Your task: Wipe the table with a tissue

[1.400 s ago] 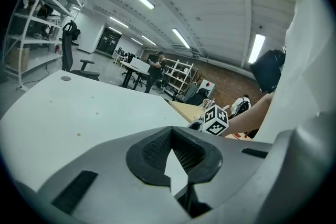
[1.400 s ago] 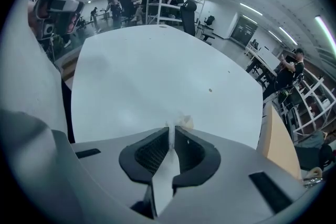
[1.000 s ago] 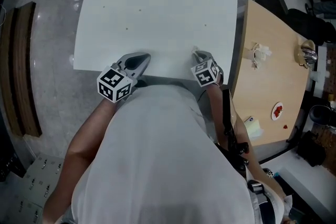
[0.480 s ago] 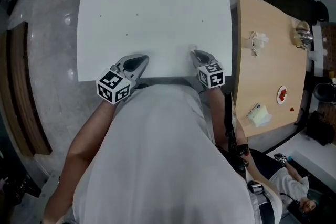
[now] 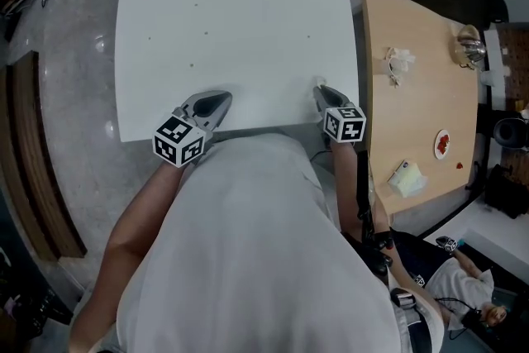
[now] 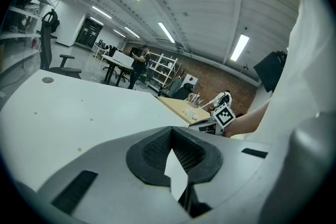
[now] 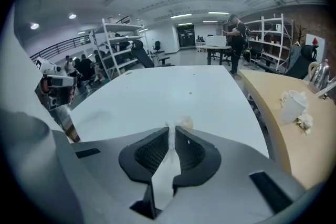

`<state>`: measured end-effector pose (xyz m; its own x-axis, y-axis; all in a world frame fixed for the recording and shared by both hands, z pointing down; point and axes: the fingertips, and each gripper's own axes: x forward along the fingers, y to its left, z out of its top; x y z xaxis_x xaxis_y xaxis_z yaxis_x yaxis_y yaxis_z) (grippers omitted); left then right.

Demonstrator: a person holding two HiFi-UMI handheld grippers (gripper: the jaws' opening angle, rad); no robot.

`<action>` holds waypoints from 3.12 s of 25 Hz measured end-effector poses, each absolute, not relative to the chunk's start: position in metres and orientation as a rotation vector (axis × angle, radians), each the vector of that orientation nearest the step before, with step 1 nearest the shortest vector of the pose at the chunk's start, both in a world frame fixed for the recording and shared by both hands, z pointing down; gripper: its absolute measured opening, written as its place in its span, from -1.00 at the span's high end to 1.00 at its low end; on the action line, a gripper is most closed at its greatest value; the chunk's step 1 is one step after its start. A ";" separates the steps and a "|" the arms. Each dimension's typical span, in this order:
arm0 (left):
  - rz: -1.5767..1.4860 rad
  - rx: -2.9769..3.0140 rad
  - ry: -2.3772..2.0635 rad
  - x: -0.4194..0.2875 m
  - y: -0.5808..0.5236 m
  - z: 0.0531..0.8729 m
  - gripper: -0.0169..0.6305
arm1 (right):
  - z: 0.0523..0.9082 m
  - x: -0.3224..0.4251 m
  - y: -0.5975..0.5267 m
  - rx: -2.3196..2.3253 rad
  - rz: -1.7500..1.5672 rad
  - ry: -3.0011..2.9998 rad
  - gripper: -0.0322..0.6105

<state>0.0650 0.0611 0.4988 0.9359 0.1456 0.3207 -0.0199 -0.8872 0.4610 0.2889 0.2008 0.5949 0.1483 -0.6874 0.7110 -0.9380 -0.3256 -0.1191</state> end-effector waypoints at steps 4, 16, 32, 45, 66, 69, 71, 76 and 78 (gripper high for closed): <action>0.489 2.623 0.075 0.078 0.060 0.496 0.93 | 0.603 0.299 0.197 2.078 0.995 -1.574 0.77; 0.542 2.622 -0.031 0.101 0.047 0.493 0.93 | 0.615 0.353 0.148 1.935 0.941 -1.637 0.76; 0.566 2.549 -0.181 0.108 0.037 0.503 0.93 | 0.635 0.396 0.092 1.603 0.759 -1.593 0.76; 0.551 2.528 -0.220 0.107 0.038 0.504 0.93 | 0.637 0.370 0.081 1.490 0.651 -1.564 0.77; 0.546 2.571 -0.198 0.112 0.038 0.495 0.93 | 0.616 0.351 0.088 1.517 0.647 -1.748 0.77; 0.557 2.568 -0.202 0.111 0.040 0.499 0.93 | 0.621 0.386 0.099 1.599 0.663 -1.632 0.77; 0.560 2.569 -0.204 0.112 0.041 0.499 0.93 | 0.625 0.407 0.104 1.644 0.704 -1.567 0.77; 0.564 2.580 -0.205 0.117 0.044 0.496 0.93 | 0.637 0.414 0.102 1.573 0.725 -1.503 0.77; 0.567 2.580 -0.208 0.118 0.046 0.495 0.93 | 0.637 0.399 0.096 1.531 0.688 -1.531 0.77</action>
